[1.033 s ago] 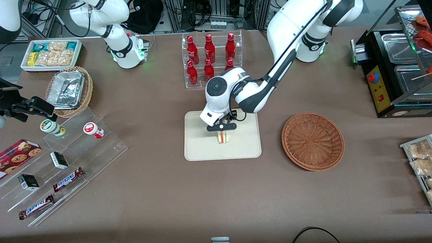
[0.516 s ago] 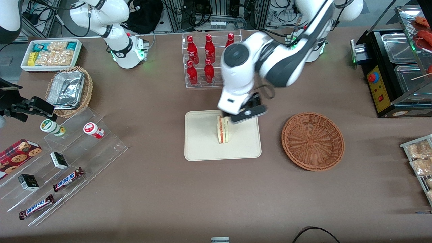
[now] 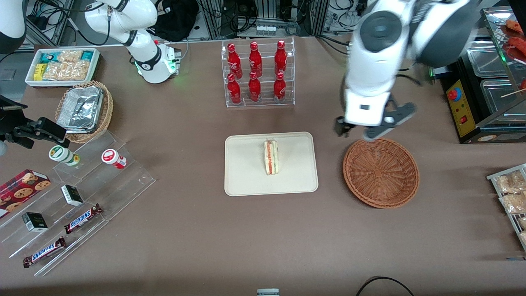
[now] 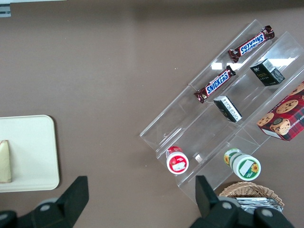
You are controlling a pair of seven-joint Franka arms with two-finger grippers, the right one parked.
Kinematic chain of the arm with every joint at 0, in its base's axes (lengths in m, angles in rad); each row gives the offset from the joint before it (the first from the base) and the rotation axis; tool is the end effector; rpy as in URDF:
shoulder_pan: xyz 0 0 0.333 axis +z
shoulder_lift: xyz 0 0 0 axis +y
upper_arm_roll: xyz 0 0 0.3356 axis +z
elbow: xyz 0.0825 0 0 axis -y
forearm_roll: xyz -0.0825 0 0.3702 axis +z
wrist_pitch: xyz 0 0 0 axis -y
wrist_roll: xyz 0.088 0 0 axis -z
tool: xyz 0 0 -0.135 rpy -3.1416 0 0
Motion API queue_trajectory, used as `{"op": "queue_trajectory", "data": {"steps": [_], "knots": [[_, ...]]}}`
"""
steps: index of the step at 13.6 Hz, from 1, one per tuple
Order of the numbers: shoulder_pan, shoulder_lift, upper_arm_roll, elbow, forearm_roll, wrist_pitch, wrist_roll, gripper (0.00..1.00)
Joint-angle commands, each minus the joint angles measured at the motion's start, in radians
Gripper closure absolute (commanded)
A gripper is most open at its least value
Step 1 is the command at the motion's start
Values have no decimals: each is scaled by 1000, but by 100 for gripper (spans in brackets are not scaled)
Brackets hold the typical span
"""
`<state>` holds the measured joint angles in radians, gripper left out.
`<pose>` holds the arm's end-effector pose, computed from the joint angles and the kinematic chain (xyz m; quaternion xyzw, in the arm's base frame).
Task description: Place sandwich from basket to tray
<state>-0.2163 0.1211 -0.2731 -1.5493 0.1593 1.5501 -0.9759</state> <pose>0.5167 -0.2410 0.5603 -0.9677 -0.2371 0.0006 0.0856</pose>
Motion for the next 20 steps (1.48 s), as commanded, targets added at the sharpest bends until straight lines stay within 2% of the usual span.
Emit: {"op": "queue_trajectory", "data": {"steps": [1,4,8,12,20], "knots": [[141,-84,-9,-34,-69,-76,239,0],[280,-142,-9,-51,-89,-140,487,0],[389,-222,-8,-144,-123,-154,751,0],[408,-244,-8,-154,-123,-185,803,0],[393,-176,-8,-8,-106,-177,806,0]]}}
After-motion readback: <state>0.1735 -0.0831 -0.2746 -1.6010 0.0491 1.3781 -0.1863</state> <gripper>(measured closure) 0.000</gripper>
